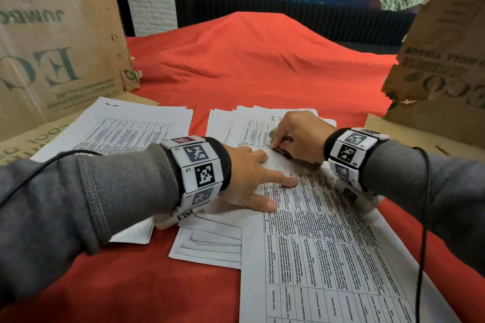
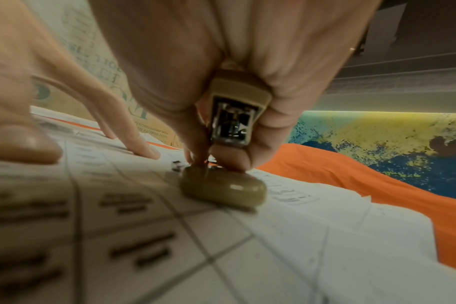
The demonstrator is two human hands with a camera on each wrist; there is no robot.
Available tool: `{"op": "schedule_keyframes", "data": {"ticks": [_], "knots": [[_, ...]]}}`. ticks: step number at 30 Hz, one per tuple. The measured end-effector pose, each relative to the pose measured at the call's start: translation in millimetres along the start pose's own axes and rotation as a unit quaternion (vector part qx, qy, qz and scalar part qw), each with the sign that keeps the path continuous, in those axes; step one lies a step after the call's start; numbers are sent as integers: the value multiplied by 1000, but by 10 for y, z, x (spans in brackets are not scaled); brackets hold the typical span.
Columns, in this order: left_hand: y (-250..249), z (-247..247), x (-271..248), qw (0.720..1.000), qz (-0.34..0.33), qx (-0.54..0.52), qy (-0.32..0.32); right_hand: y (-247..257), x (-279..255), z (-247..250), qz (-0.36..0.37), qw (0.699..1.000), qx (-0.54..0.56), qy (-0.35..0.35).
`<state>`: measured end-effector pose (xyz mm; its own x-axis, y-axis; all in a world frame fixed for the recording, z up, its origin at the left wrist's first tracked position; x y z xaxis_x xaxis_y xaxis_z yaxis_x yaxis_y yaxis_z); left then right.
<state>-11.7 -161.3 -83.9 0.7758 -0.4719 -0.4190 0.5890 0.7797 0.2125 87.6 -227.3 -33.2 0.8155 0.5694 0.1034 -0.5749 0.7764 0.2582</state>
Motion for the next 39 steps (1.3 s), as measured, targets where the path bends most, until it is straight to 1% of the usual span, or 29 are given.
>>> {"op": "schedule_keyframes", "data": {"ticks": [8, 13, 15, 17, 20, 26, 28, 29, 31, 33, 34, 36, 39], "knots": [[-1, -12, 6, 1000, -1, 3, -2, -147, -82, 21, -80, 996, -8, 34], [-5, -7, 4, 1000, 0, 5, 2, -109, -68, 4, -69, 997, -1, 35], [-4, -12, 3, 1000, 1, 5, 5, -93, -49, -13, -66, 997, -17, 42], [-5, -11, 4, 1000, 2, 5, 5, -30, -41, -27, -47, 996, -61, 50], [-6, -4, 10, 1000, -1, 7, -1, 134, -81, -39, 11, 988, -143, 57], [-5, -7, 22, 1000, -4, 8, -9, 448, -277, -106, 112, 957, -251, 95], [0, -5, 23, 1000, -3, 4, -9, 478, -298, -120, 121, 949, -272, 106], [0, -1, 24, 1000, -2, 2, -9, 469, -293, -118, 119, 950, -268, 107], [3, 3, 20, 1000, -1, -3, -8, 372, -239, -71, 92, 964, -234, 89], [3, 13, 23, 1000, -2, -4, -8, 192, -164, 20, 45, 986, -152, 50], [8, 25, 34, 1000, -3, -2, -10, 109, -145, 30, 24, 992, -114, 43], [39, 70, 66, 1000, 1, 4, -17, 60, -145, 14, 18, 995, -86, 44], [112, 132, 122, 1000, 18, -8, -16, 109, -180, -78, 36, 994, -86, 63]]}}
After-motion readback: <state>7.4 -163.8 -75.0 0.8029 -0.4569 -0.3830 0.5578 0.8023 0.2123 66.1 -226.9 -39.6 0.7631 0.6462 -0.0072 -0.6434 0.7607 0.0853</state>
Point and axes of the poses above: each hand's wrist, its own x-axis towards the middle knuckle, its own z-axis out of the back of the hand, y = z × x, the point moved 10 cm from there along x, towards the middle knuckle, and after that the axes turned 5 degrees about x, right-handed, at the moved point
